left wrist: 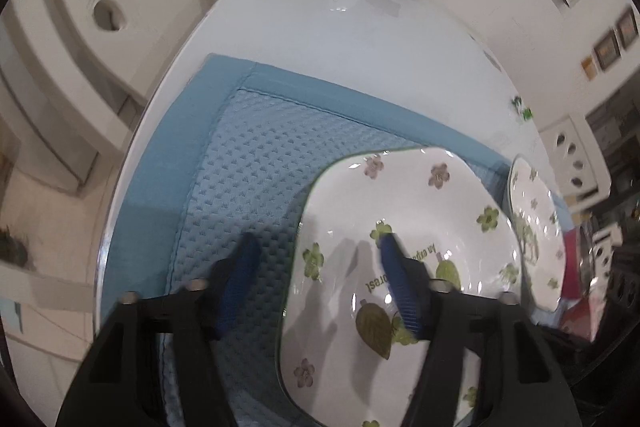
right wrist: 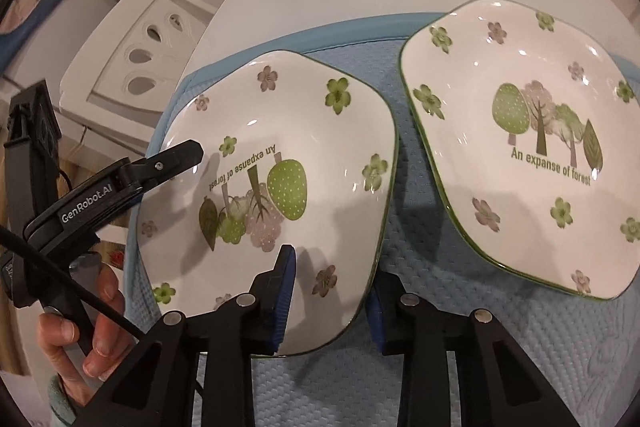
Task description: Organize plates and bowls
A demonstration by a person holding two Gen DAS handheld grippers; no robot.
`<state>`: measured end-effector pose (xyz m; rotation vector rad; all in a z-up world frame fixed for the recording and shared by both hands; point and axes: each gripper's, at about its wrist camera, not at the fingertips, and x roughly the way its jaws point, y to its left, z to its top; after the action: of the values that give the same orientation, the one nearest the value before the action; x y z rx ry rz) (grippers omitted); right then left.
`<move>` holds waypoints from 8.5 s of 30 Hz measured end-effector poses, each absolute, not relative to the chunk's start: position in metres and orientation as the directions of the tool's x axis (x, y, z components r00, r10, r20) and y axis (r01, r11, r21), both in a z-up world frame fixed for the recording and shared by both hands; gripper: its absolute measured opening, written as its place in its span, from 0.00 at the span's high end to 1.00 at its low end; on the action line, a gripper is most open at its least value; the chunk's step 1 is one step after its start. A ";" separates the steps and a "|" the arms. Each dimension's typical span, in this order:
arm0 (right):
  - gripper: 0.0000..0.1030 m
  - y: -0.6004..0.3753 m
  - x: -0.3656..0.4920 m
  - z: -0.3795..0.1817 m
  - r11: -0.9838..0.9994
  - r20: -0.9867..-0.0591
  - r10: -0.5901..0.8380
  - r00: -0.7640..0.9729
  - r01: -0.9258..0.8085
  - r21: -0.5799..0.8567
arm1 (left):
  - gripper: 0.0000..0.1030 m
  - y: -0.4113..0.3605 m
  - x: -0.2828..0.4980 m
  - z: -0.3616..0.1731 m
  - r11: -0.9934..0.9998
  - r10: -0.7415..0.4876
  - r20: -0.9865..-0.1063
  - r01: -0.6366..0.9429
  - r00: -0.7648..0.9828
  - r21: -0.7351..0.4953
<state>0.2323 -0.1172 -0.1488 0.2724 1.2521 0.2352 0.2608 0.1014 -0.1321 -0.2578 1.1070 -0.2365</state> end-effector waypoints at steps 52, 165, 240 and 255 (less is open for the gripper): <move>0.67 -0.153 0.038 -0.069 0.950 -0.899 0.313 0.305 -0.097 0.298 | 0.63 0.044 0.051 -0.050 0.960 -0.281 -0.841 0.135 0.462 -0.246; 0.39 -0.283 0.158 -0.116 0.828 -0.895 0.204 0.397 0.418 0.374 | 0.31 -0.053 0.247 -0.078 0.906 -0.418 -0.836 0.238 0.356 -0.351; 0.67 -0.210 0.126 -0.042 0.947 -0.789 0.322 0.524 -0.175 0.270 | 0.62 -0.025 0.158 -0.008 0.912 -0.390 -0.723 0.345 0.570 -0.220; 0.67 -0.223 -0.025 0.000 0.948 -0.742 0.316 0.592 -0.169 0.270 | 0.62 -0.044 0.031 0.037 0.900 -0.416 -0.668 0.386 0.617 -0.203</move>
<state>-0.0254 -0.2230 -0.0001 0.1777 0.8951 0.2839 0.0305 -0.0437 0.0369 -0.0408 0.7789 -0.4619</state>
